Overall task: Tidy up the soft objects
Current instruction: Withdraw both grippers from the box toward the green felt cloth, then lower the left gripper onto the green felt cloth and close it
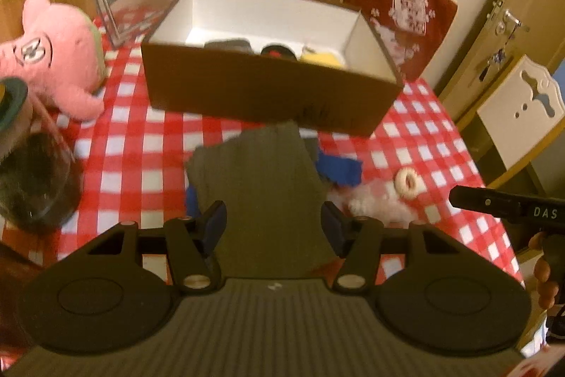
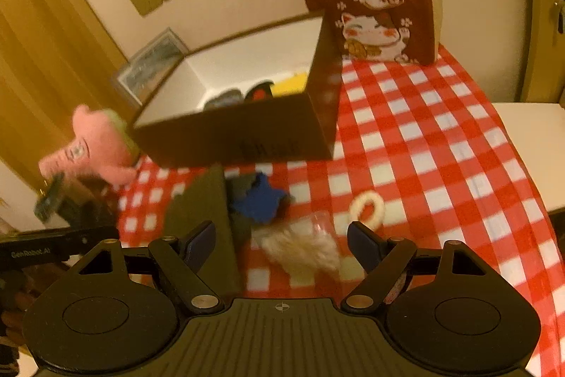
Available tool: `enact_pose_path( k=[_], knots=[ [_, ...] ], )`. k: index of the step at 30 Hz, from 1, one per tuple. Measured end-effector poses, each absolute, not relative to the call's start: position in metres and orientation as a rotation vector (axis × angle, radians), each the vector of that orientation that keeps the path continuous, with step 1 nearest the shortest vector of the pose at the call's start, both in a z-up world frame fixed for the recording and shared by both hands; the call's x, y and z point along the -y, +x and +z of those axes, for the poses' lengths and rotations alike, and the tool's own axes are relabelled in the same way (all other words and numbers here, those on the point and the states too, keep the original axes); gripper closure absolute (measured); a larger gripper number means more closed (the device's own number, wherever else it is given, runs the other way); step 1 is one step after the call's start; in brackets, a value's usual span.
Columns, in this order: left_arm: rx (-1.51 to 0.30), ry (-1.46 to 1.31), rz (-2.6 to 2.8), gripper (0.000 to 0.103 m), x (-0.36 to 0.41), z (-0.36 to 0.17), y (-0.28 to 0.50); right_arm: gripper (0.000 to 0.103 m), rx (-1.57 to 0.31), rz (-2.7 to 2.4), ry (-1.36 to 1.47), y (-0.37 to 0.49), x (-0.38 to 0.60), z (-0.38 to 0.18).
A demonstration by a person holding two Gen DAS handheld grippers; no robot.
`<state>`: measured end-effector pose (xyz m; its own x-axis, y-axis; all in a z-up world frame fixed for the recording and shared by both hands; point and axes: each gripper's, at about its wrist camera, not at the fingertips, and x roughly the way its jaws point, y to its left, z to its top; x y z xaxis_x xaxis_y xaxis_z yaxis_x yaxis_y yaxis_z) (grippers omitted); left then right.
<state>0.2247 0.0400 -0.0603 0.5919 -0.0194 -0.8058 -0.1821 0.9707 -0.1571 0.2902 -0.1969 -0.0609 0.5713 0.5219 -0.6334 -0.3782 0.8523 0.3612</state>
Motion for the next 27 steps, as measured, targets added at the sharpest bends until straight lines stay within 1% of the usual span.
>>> enact_pose_path(
  k=[8, 17, 27],
  knots=[
    [-1.018, -0.233, 0.084, 0.047, -0.024, -0.086, 0.217, 0.022, -0.861, 0.507, 0.133, 0.277, 0.198, -0.088],
    [-1.077, -0.211, 0.056, 0.047, -0.001, -0.103, 0.236, 0.022, -0.857, 0.477, 0.034, 0.277, 0.199, -0.101],
    [-1.115, -0.205, 0.076, 0.047, 0.019, -0.121, 0.270, 0.022, -0.887, 0.464, 0.033, 0.294, 0.209, -0.111]
  ],
)
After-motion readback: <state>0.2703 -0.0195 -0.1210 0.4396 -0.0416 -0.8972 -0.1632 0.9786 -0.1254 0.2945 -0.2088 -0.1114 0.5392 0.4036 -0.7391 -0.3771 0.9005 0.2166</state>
